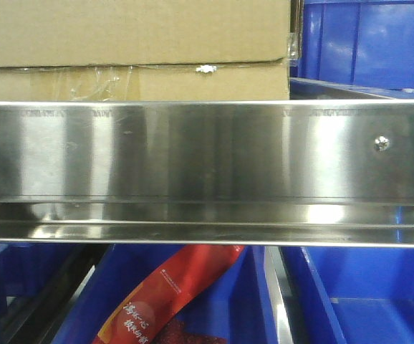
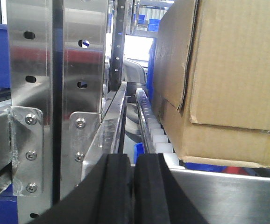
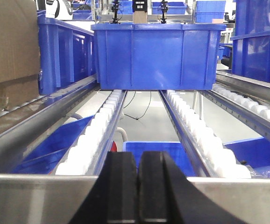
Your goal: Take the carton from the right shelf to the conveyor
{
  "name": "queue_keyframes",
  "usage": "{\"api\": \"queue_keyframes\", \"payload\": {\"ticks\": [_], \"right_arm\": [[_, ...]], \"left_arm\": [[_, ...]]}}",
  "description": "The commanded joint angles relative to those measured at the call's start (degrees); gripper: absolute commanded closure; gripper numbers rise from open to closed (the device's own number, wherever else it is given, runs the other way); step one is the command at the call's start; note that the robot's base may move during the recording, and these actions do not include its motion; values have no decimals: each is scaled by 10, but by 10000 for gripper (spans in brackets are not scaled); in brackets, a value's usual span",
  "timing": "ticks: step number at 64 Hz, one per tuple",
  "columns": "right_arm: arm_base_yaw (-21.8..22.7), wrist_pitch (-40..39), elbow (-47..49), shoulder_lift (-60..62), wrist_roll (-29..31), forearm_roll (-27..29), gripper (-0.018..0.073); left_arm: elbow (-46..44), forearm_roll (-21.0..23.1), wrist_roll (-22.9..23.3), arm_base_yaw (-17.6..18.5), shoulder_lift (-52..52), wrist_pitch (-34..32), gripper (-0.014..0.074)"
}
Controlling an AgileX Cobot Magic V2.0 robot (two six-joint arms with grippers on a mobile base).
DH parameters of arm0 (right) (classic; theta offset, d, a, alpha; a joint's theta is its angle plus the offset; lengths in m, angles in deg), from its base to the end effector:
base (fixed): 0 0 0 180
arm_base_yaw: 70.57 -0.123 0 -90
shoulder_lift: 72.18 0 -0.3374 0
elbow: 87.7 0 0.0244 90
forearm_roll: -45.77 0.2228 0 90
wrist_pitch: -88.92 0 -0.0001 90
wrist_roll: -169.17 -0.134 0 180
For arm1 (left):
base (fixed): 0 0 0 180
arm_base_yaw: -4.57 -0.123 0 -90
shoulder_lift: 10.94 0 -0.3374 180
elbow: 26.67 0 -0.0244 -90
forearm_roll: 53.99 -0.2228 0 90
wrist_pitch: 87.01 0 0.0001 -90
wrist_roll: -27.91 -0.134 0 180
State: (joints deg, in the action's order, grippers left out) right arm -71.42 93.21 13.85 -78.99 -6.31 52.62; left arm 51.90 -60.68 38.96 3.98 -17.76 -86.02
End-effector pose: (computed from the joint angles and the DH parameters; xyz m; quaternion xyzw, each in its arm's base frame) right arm 0.0190 0.0015 0.2068 0.0058 0.7041 0.0227 0.7097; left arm 0.0188 0.0005 0.2137 -0.0303 0.6837 -0.0233 0.7288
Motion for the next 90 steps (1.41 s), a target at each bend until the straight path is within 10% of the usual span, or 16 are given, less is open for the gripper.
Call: {"api": "queue_keyframes", "payload": {"ticks": [1, 57, 68, 90], "right_arm": [[3, -18, 0, 2, 1, 2, 628], [3, -88, 0, 2, 1, 13, 628], [3, 8, 97, 2, 1, 24, 622], [0, 121, 333, -110, 1, 30, 15]], "left_arm": [[-1, 0, -1, -1, 2, -10, 582], [-1, 1, -1, -2, 2, -111, 582], [-88, -29, -1, -2, 2, -28, 574], [-340, -67, -1, 7, -168, 101, 171]]}}
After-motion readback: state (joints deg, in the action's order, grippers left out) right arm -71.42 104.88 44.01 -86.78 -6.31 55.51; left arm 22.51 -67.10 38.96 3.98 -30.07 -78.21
